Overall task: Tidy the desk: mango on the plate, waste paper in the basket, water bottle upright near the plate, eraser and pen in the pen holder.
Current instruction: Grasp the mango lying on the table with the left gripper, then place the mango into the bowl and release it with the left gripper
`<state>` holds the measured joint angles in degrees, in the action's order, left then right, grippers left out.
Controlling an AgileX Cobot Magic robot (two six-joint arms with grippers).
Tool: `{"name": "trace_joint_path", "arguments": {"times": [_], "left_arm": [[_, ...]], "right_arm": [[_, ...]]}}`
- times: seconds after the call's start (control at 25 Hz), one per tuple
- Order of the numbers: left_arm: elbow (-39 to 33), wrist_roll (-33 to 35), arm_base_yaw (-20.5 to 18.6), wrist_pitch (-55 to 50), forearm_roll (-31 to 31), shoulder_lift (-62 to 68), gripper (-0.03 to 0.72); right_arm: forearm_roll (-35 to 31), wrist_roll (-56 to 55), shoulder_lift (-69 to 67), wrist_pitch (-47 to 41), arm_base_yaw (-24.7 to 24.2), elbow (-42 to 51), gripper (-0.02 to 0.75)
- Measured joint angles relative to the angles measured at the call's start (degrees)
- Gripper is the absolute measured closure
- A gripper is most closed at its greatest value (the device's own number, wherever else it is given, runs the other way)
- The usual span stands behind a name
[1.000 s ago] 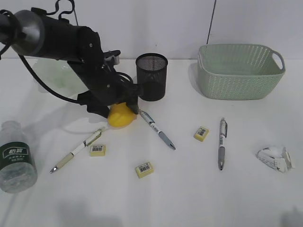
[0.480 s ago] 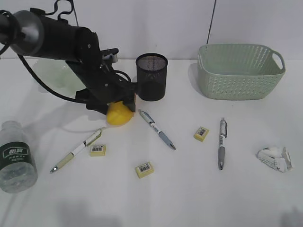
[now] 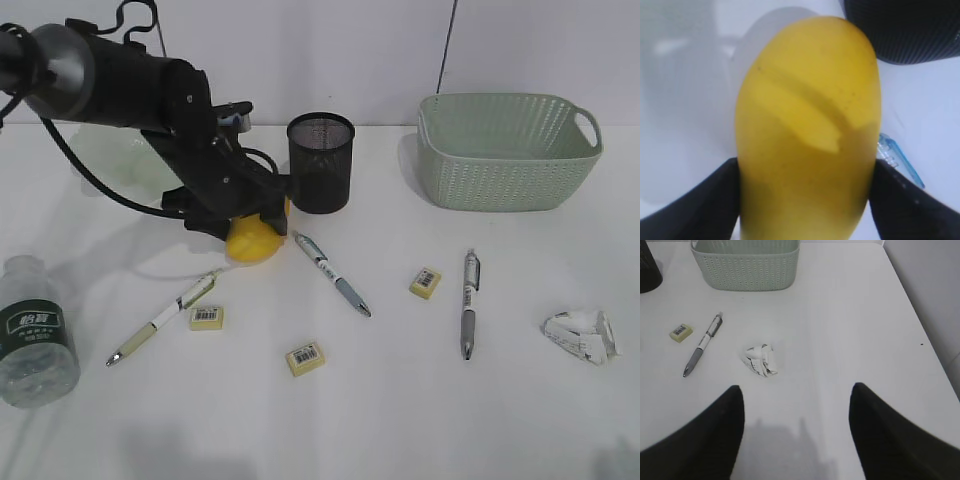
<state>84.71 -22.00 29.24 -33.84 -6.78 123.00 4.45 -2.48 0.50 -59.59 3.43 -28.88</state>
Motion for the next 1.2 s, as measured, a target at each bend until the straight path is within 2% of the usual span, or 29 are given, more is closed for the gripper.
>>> {"name": "trace_joint_path", "arguments": {"times": [0.2, 0.68, 0.76, 1.0, 1.2], "left_arm": [[-0.05, 0.00, 0.00, -1.18, 1.53, -1.14, 0.119], [-0.05, 0.16, -0.98, -8.29, 11.26, -13.16, 0.120], [-0.05, 0.22, -2.83, -8.18, 12.01, -15.08, 0.120], [-0.10, 0.23, -12.25, -4.25, 11.99, -16.02, 0.120], [-0.10, 0.23, -16.09, 5.82, 11.88, -14.89, 0.120]], "right_arm": [[0.00, 0.05, 0.00, 0.00, 0.00, 0.00, 0.216], [0.00, 0.00, 0.00, 0.00, 0.00, 0.00, 0.216], [0.00, 0.00, 0.00, 0.00, 0.00, 0.00, 0.216], [0.00, 0.00, 0.00, 0.00, 0.00, 0.00, 0.216], [0.00, 0.00, 0.00, 0.00, 0.00, 0.00, 0.216]]}}
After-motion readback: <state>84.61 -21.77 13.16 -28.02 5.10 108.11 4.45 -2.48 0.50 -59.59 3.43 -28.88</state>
